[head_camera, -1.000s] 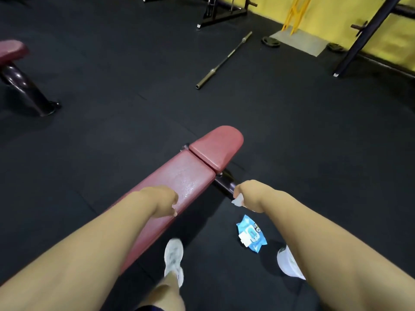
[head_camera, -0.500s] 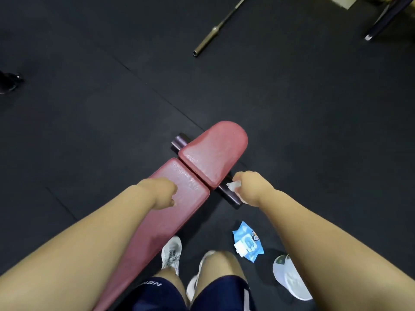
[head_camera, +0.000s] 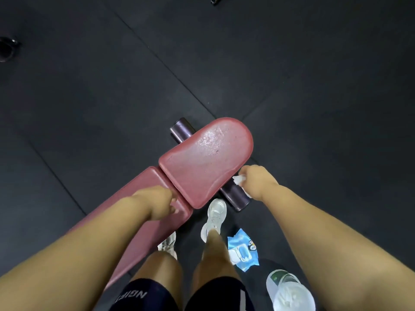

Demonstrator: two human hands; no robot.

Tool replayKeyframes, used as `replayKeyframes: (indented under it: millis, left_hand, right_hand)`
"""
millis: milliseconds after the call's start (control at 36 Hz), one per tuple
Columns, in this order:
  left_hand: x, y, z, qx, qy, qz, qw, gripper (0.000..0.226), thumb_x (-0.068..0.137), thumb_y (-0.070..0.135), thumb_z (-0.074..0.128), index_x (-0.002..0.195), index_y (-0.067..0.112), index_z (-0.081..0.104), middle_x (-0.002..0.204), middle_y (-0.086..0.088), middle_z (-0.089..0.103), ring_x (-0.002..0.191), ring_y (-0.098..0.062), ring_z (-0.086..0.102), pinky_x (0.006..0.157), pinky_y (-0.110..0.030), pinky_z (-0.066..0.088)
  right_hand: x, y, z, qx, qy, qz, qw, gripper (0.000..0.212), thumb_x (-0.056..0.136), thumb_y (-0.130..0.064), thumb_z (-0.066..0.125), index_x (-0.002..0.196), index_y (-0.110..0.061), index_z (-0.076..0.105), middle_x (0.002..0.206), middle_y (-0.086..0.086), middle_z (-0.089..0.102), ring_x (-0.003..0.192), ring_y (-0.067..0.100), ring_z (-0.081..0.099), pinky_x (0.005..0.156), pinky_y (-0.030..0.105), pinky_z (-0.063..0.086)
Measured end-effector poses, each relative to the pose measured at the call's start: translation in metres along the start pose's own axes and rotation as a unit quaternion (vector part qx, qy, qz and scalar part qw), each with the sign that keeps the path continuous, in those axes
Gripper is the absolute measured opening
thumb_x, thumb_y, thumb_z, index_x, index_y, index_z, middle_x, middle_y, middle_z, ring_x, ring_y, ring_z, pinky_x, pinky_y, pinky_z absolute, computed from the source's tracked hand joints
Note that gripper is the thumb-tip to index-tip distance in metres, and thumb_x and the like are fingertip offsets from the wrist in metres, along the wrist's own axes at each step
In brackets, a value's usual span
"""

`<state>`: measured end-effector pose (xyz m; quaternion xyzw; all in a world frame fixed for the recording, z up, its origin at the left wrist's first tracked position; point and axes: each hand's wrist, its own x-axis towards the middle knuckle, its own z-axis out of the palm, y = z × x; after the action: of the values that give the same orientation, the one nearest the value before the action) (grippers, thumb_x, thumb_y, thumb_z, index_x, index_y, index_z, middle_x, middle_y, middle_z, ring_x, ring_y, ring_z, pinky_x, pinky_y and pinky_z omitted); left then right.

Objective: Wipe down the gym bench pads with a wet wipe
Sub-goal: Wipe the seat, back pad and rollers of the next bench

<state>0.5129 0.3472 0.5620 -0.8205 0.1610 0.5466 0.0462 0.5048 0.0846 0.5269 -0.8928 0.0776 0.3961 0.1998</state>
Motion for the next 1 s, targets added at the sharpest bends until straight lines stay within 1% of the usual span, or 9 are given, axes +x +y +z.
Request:
replayKeyframes:
  millis: [139,278,417,639,722,778,861,944,1000]
  left_hand:
    - [0.053,0.018,-0.022,-0.054,0.019,0.009,0.998,0.029,0.092,0.037,0.051,0.117,0.024,0.057,0.114,0.002,0.064,0.103,-0.021,0.058,0.085,-0.028,0.046]
    - [0.113,0.016,-0.035,-0.078,0.026,-0.004,0.997,0.035,0.094,0.043,0.046,0.122,0.024,0.054,0.117,0.002,0.062,0.105,-0.019,0.057,0.088,-0.028,0.046]
    - [0.176,-0.003,-0.037,-0.091,0.051,-0.027,0.994,0.041,0.094,0.043,0.047,0.131,0.025,0.048,0.127,0.003,0.054,0.116,-0.018,0.051,0.093,-0.027,0.042]
    - [0.248,-0.024,-0.031,-0.18,0.156,-0.085,0.968,0.062,0.089,0.04,0.059,0.142,0.019,0.035,0.14,0.002,0.03,0.128,-0.025,0.03,0.107,-0.037,0.033]
    - [0.26,-0.029,-0.028,-0.194,0.19,-0.103,0.957,0.07,0.083,0.041,0.066,0.143,0.021,0.036,0.138,0.003,0.031,0.123,-0.025,0.038,0.103,-0.034,0.035]
    - [0.263,-0.033,-0.025,-0.21,0.208,-0.116,0.948,0.07,0.078,0.043,0.071,0.14,0.025,0.042,0.134,0.007,0.035,0.119,-0.023,0.042,0.1,-0.031,0.035]
    - [0.264,-0.036,-0.021,-0.221,0.23,-0.118,0.94,0.071,0.074,0.052,0.07,0.138,0.032,0.044,0.132,0.016,0.035,0.116,-0.018,0.047,0.099,-0.032,0.039]
    - [0.263,-0.035,-0.021,-0.199,0.224,-0.113,0.947,0.071,0.078,0.058,0.062,0.141,0.035,0.037,0.133,0.019,0.029,0.115,-0.013,0.049,0.097,-0.031,0.042]
    - [0.263,-0.034,-0.021,-0.187,0.226,-0.104,0.95,0.069,0.081,0.057,0.058,0.142,0.032,0.035,0.135,0.016,0.027,0.115,-0.014,0.049,0.097,-0.031,0.042]
  right_hand:
    - [0.067,0.019,-0.005,0.054,0.028,0.004,0.998,0.018,0.092,-0.025,0.054,0.08,-0.013,0.051,0.094,0.007,0.057,0.082,0.025,0.055,0.067,0.032,0.044]
    - [0.137,0.026,0.005,0.118,0.08,-0.023,0.989,0.016,0.093,-0.02,0.054,0.105,-0.01,0.058,0.104,0.005,0.057,0.093,0.026,0.058,0.077,0.034,0.049]
    - [0.21,0.033,0.009,0.137,0.171,-0.052,0.974,0.022,0.095,-0.022,0.053,0.115,-0.017,0.061,0.119,0.002,0.055,0.104,0.02,0.054,0.082,0.024,0.037]
    - [0.297,0.029,0.005,0.143,0.302,-0.041,0.942,0.021,0.094,-0.021,0.051,0.111,-0.014,0.062,0.117,0.006,0.047,0.095,0.023,0.053,0.079,0.026,0.04]
    - [0.311,0.011,0.023,0.134,0.327,-0.059,0.934,0.019,0.093,-0.014,0.051,0.108,-0.014,0.063,0.111,-0.001,0.046,0.091,0.016,0.053,0.08,0.024,0.039]
    - [0.31,-0.009,0.038,0.127,0.321,-0.125,0.93,0.018,0.091,-0.01,0.051,0.101,-0.015,0.065,0.107,-0.008,0.047,0.085,0.006,0.049,0.078,0.021,0.037]
    - [0.296,-0.044,0.066,0.079,0.231,-0.277,0.929,0.023,0.087,-0.012,0.047,0.091,-0.007,0.069,0.096,0.012,0.057,0.08,0.026,0.054,0.07,0.027,0.043]
    - [0.286,-0.056,0.08,0.038,0.188,-0.357,0.914,0.023,0.088,-0.014,0.049,0.075,0.0,0.063,0.08,0.015,0.054,0.067,0.03,0.051,0.054,0.038,0.047]
    - [0.291,-0.048,0.067,-0.02,0.175,-0.37,0.912,0.017,0.091,-0.011,0.051,0.08,-0.004,0.062,0.084,0.01,0.053,0.076,0.03,0.052,0.062,0.038,0.044]
